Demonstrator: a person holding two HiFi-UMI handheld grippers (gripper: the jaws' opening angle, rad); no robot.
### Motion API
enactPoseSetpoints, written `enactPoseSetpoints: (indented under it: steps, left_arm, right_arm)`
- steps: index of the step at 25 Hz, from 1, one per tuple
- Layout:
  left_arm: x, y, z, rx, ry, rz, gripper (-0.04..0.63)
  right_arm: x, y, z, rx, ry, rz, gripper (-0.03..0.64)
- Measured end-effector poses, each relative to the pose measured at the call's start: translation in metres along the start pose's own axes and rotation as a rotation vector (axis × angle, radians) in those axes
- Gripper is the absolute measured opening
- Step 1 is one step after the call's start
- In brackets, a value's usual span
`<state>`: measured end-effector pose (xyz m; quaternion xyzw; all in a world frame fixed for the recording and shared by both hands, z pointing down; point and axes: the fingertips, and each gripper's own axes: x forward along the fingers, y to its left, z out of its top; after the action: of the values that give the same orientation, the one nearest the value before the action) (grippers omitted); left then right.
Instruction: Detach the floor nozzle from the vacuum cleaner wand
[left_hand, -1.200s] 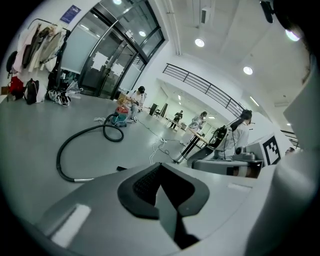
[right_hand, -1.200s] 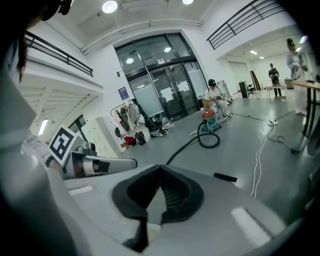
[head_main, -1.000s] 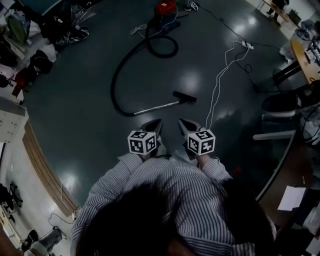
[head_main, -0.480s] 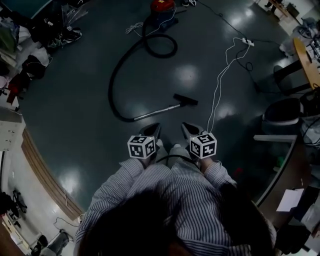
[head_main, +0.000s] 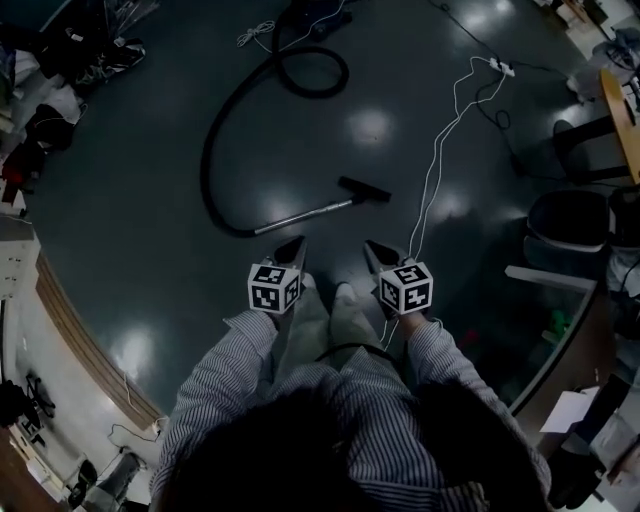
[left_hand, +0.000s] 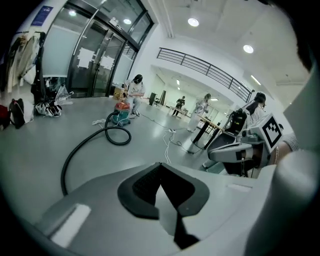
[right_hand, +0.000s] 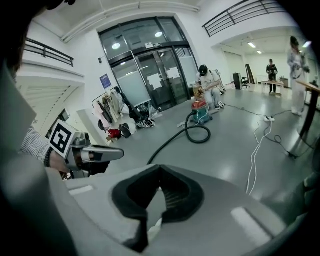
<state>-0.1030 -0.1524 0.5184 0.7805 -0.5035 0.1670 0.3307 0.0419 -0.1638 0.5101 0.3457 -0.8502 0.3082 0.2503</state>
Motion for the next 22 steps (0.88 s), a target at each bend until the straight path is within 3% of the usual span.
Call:
enactPoseSetpoints:
  steps: [6,10,13,19,22]
  left_arm:
    - [0.054,0.029,-0.013,0.106,0.003,-0.005,0.027]
    - [0.109,0.061,-0.047,0.284,0.017,-0.02,0.082]
    - [0.159,0.091,-0.088,0.398,0.053,-0.045,0.101]
    - [0.262,0.15,-0.192,0.511,0.167,-0.103,0.121]
    - [0.303,0.181,-0.243,0.57,0.228,-0.129,0.174]
  right_arm:
    - [0.045,-0.048,-0.015,-0.001,0.004,-0.026,0.002]
    - [0.096,-0.081,-0.043,-0.035,-0.029,-0.026,0.002]
    - [0.149,-0.111,-0.085,-0.032,-0.031,-0.02,0.002]
    - [0.276,-0.172,-0.168,-0.04,-0.021,-0.012,0.002]
    - [0.331,-0.2,-0.204,-0.048,-0.011,-0.013,0.002]
